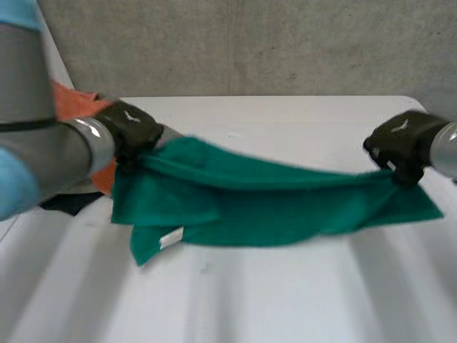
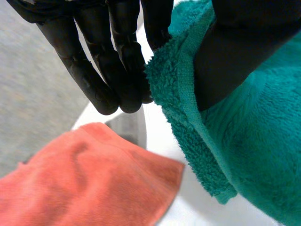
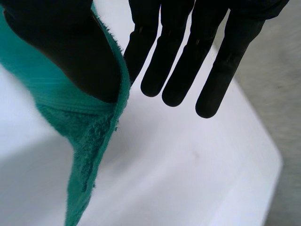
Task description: Fold the laundry.
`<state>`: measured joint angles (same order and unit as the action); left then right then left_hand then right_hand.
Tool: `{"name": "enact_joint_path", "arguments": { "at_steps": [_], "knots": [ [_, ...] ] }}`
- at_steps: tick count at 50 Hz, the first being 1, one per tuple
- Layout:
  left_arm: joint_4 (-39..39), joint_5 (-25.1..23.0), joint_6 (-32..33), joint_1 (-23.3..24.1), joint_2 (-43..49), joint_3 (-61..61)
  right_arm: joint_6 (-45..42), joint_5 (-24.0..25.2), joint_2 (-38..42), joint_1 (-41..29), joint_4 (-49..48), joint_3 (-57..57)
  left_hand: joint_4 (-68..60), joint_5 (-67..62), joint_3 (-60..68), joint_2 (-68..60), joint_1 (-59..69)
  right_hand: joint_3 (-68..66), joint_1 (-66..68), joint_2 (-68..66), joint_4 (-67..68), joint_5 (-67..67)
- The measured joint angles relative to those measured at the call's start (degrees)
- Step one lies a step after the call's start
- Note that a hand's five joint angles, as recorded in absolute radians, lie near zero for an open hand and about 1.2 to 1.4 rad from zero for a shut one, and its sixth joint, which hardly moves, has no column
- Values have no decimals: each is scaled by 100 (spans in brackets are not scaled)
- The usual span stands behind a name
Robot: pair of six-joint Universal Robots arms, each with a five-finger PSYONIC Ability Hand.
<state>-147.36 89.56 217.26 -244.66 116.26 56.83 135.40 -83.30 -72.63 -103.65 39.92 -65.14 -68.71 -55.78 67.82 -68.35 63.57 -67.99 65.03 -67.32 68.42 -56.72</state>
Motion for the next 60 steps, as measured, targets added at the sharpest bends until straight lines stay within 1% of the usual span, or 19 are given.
{"name": "enact_joint_path", "arguments": {
  "at_steps": [3, 7, 9, 11, 12, 16, 19, 23, 27, 30, 31, 35, 38, 43, 45, 50, 53, 56, 60],
  "knots": [
    [-80, 136, 97, 95, 652, -432, -5, -58, 454, -87, -159, 54, 0, 0, 0, 0, 0, 0, 0, 0, 0, 0],
    [-277, 268, 123, 252, 1435, -1317, 206, -281, 1063, -190, -744, 381, 0, 0, 0, 0, 0, 0, 0, 0, 0, 0],
    [-502, 293, 108, 353, 1770, -1999, 441, -520, 1434, -238, -1328, 773, 0, 0, 0, 0, 0, 0, 0, 0, 0, 0],
    [-682, 291, 94, 406, 1888, -2374, 596, -682, 1611, -255, -1716, 1055, 0, 0, 1, 0, 0, 0, 0, 0, 0, 0],
    [-947, 285, 75, 454, 1959, -2740, 757, -845, 1742, -265, -2128, 1356, -1, 0, 1, 0, 0, 0, 0, 0, 0, 0],
    [-1926, 273, 20, 526, 1908, -3386, 1149, -1196, 1860, -255, -3179, 2058, -1, 0, 1, 0, 0, 0, 0, 0, 1, 0],
    [-2987, 256, -12, 531, 1663, -3474, 1417, -1363, 1740, -226, -3989, 2410, -1, 0, 1, 0, 0, 0, 0, 0, 1, 0],
    [-4124, 189, -25, 491, 1304, -3126, 1623, -1400, 1456, -203, -4801, 2467, -2, 0, 1, 0, 0, 0, 0, 0, 2, -7],
    [-4568, 80, -18, 414, 1092, -2518, 1685, -1274, 1172, -191, -5104, 2112, -2, -82, 1, 0, 0, 0, 0, 0, 1, -24],
    [-4546, 24, -5, 361, 1080, -2068, 1690, -1143, 1060, -187, -5105, 1810, -2, -82, 1, 0, 0, 0, 0, 0, 1, -24],
    [-4497, 10, 1, 339, 1108, -1852, 1683, -963, 975, -190, -5037, 1413, -2, -82, 1, 0, 0, 0, 0, 0, 1, -24],
    [-4331, -6, 18, 288, 1271, -1213, 1645, -597, 946, -208, -4825, 625, -2, -82, 1, 0, 0, 0, 0, 0, 2, -24],
    [-4221, -7, 33, 279, 1520, -607, 1541, -308, 1081, -235, -4616, -113, 7, -82, 1, 5, 0, 0, 0, 0, 2, -24],
    [-4129, 3, 56, 321, 1854, 120, 1227, -117, 1435, -238, -4407, -925, 381, 16, -281, 361, -39, 0, 0, 0, 3, -24],
    [-4085, 5, 55, 340, 1923, 337, 1083, -104, 1566, -223, -4348, -1134, 766, 412, -705, 761, -239, 0, 0, 0, 4, -24],
    [-3850, -18, -22, 352, 1852, 702, 840, -135, 1715, -135, -4190, -1412, 2093, 1796, -1992, 2056, -1717, -1, 0, 0, 3, -24],
    [-3594, -61, -151, 303, 1681, 803, 840, -159, 1658, -55, -4072, -1468, 3392, 3103, -3266, 3364, -3003, -2, 0, 0, 3, -24],
    [-3330, -115, -329, 223, 1508, 863, 914, -169, 1568, 6, -3991, -1486, 3800, 3528, -3670, 3746, -3308, -1, 0, 0, 4, -24],
    [-2884, -232, -803, 20, 1206, 997, 1066, -172, 1431, 83, -3919, -1519, 4197, 3911, -4045, 4099, -3600, 0, 0, 0, 4, -24]
  ]
}}
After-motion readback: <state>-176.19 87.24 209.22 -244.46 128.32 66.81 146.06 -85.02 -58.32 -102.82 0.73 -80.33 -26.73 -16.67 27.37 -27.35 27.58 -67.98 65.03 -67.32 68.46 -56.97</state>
